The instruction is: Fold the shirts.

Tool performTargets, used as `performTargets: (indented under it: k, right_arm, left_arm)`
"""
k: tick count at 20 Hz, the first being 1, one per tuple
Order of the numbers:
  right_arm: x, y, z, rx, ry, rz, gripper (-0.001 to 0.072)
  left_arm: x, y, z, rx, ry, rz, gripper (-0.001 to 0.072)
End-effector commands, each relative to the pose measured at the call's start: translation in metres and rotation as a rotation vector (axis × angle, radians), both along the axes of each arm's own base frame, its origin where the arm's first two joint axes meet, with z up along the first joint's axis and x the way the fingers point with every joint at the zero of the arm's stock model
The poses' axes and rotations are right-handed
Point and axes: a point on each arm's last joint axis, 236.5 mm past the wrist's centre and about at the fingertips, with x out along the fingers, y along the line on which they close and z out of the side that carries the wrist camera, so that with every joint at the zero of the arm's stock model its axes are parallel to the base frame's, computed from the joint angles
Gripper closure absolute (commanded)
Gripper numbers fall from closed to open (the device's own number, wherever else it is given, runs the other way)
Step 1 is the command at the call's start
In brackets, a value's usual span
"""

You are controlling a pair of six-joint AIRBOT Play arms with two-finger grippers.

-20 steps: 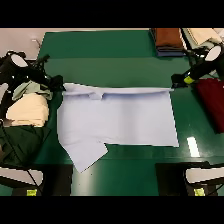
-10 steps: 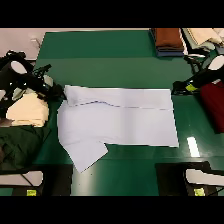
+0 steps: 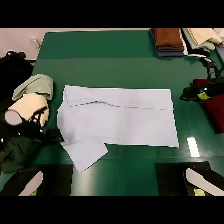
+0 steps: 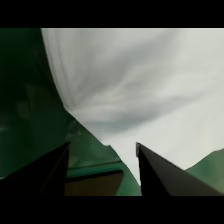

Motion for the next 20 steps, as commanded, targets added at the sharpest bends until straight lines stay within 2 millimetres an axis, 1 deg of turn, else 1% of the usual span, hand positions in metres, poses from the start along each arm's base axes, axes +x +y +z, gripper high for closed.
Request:
performTargets:
  k: [1, 2, 4, 6, 7, 8, 9, 10, 11, 12, 14, 16, 17, 18, 20]
  right_arm:
    - [-0.004, 0.001, 0.001, -0.002, -0.012, -0.001, 0.0420]
    - [-0.003, 0.001, 0.001, -0.002, -0.014, -0.001, 0.0419]
    - [-0.003, 0.004, 0.002, 0.012, -0.016, 0.000, 0.0419]
    - [-0.002, 0.007, 0.003, 0.024, -0.019, 0.000, 0.0420]
    - [-0.003, 0.007, 0.003, 0.024, -0.016, 0.001, 0.0419]
    - [-0.005, 0.007, 0.002, 0.025, -0.008, 0.002, 0.0420]
    - [-0.008, 0.006, 0.001, 0.023, 0.006, 0.005, 0.0420]
    - [-0.013, 0.004, -0.001, 0.023, 0.025, 0.012, 0.0420]
    - [-0.022, -0.002, -0.005, 0.025, 0.059, 0.004, 0.0420]
    - [-0.035, -0.010, -0.014, 0.026, 0.106, -0.016, 0.0420]
    - [-0.074, -0.033, -0.044, 0.028, 0.234, -0.084, 0.0414]
    - [-0.122, -0.049, -0.080, 0.083, 0.369, -0.175, 0.0259]
    - [-0.143, -0.049, -0.097, 0.133, 0.430, -0.233, 0.0259]
    - [-0.161, -0.044, -0.113, 0.202, 0.482, -0.281, 0.0260]
    - [-0.179, -0.019, -0.134, 0.360, 0.544, -0.325, 0.0266]
  left_arm:
    - [-0.029, -0.023, -0.020, -0.094, 0.040, 0.062, 0.0221]
    - [-0.025, -0.028, -0.020, -0.117, 0.023, 0.085, 0.0221]
    - [-0.009, -0.035, -0.018, -0.158, -0.035, 0.120, 0.0222]
    - [0.001, -0.034, -0.018, -0.154, -0.071, 0.142, 0.0223]
    - [0.002, -0.034, -0.018, -0.153, -0.076, 0.145, 0.0279]
    - [0.002, -0.034, -0.018, -0.153, -0.076, 0.143, 0.0423]
    - [0.002, -0.034, -0.018, -0.154, -0.080, 0.137, 0.0539]
    - [0.002, -0.035, -0.016, -0.158, -0.089, 0.118, 0.0676]
    - [0.001, -0.037, -0.014, -0.167, -0.087, 0.108, 0.0679]
    - [0.000, -0.038, -0.012, -0.171, -0.083, 0.090, 0.0679]
    - [-0.001, -0.039, -0.007, -0.177, -0.088, 0.055, 0.0679]
    - [0.002, -0.039, -0.003, -0.176, -0.104, 0.042, 0.0679]
    - [0.003, -0.039, -0.002, -0.175, -0.111, 0.041, 0.0679]
    - [0.005, -0.038, -0.002, -0.173, -0.117, 0.045, 0.0679]
    - [0.006, -0.038, -0.003, -0.172, -0.121, 0.047, 0.0679]
